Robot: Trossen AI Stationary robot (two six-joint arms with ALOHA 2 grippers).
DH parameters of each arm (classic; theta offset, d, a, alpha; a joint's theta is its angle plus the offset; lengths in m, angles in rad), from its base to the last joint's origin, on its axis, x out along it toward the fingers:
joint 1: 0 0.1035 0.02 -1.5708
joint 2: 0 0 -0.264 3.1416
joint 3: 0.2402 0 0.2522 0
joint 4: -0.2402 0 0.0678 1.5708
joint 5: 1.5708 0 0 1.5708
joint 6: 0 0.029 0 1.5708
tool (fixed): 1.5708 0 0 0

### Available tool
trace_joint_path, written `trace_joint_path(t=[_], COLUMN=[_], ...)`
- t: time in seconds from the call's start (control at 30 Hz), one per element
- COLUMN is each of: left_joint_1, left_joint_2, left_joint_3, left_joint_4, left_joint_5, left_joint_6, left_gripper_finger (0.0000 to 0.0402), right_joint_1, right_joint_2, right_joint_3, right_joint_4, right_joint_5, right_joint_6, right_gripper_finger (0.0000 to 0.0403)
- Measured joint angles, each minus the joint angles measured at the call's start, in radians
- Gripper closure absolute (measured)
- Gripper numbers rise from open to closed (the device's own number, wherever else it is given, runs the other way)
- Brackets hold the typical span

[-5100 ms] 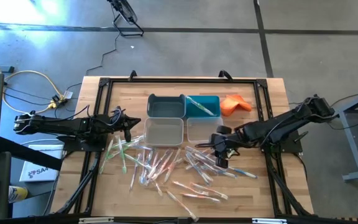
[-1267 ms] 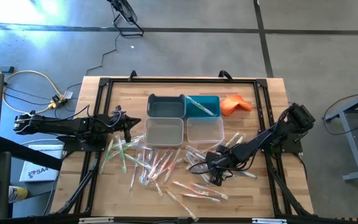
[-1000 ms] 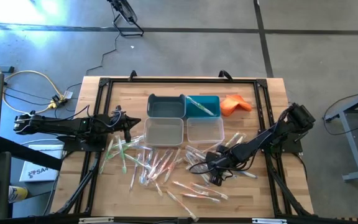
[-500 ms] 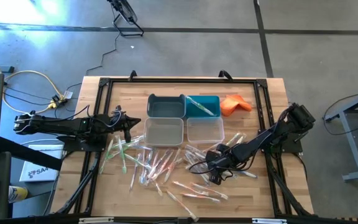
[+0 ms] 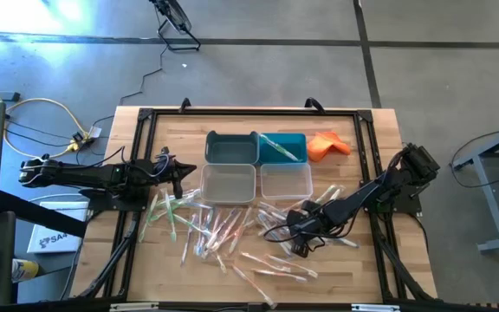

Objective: Pick & Place Toothbrushes
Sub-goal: Put the purple toothbrush into the transparent bin

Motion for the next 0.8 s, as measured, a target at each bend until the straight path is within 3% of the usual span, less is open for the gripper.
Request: trace_joint_path(t=[0.33, 0.8], left_joint_1=[0.000, 0.000], left_joint_2=[0.000, 0.000], left_joint_3=[0.000, 0.000], left_joint_4=[0.000, 0.000], left_joint_5=[0.000, 0.000], left_joint_6=[0.000, 0.000], left_gripper_finger=[0.0402, 0.0402], right_joint_1=[-0.002, -0.015], right_joint_2=[-0.116, -0.403], right_joint_3=[-0.001, -0.001], right_joint_4=[-0.040, -0.129], right_joint_5=[0.009, 0.080], right_joint_6=[-0.007, -0.078], right_gripper_finger=[0.0400, 0.0400])
